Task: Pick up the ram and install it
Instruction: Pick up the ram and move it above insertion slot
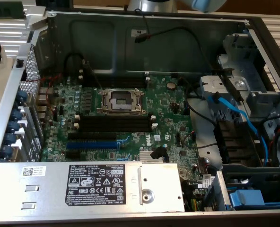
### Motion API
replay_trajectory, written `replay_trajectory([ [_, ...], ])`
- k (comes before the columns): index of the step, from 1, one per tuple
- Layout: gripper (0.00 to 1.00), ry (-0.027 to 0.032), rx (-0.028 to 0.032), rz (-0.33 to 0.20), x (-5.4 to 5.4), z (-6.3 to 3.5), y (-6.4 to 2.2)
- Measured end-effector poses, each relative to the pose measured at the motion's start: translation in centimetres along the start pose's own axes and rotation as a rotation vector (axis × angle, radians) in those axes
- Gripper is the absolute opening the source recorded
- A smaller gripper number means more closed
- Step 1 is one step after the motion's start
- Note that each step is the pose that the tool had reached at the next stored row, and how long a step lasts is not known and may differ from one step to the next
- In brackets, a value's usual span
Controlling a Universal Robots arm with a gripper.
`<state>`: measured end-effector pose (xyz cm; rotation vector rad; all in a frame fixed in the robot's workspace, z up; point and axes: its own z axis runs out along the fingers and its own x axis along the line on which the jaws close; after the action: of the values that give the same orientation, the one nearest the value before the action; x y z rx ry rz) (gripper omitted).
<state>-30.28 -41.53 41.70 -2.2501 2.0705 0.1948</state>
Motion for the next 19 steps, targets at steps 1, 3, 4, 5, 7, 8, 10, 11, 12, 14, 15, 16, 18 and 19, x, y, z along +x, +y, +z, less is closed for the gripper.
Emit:
replay_trajectory([
  [1,0.12,0.0,0.0,0.0,0.0,-0.06,-0.42],
  [3,0.12,0.0003,0.0001,0.0,0.1,-0.14,-1.22],
  [4,0.12,0.0008,-0.0001,0.0,0.1,-0.18,-1.54],
  [5,0.12,0.0023,-0.0002,0.0,0.1,-0.2,-1.85],
  [7,0.12,0.009,-0.0007,0.001,0.2,-0.23,-2.65],
  [8,0.12,0.0116,-0.0009,0.001,0.2,-0.24,-2.91],
  [10,0.12,0.0155,-0.001,0.001,0.3,-0.27,-3.59],
  [11,0.12,0.0166,-0.0012,0.001,0.3,-0.29,-3.98],
  [12,0.12,0.0176,-0.0012,0.001,0.3,-0.3,-4.41],
  [14,0.12,0.0191,-0.0015,0.002,0.4,-0.34,-5.3],
  [15,0.12,0.0197,-0.0014,0.002,0.4,-0.36,-5.78],
  [16,0.12,0.0201,-0.0015,0.002,0.5,-0.38,-6.2],
  [18,0.12,0.0207,-0.0015,0.001,0.6,-0.41,-7.14],
  [19,0.12,0.0211,-0.0016,0.002,0.6,-0.43,-7.58],
])
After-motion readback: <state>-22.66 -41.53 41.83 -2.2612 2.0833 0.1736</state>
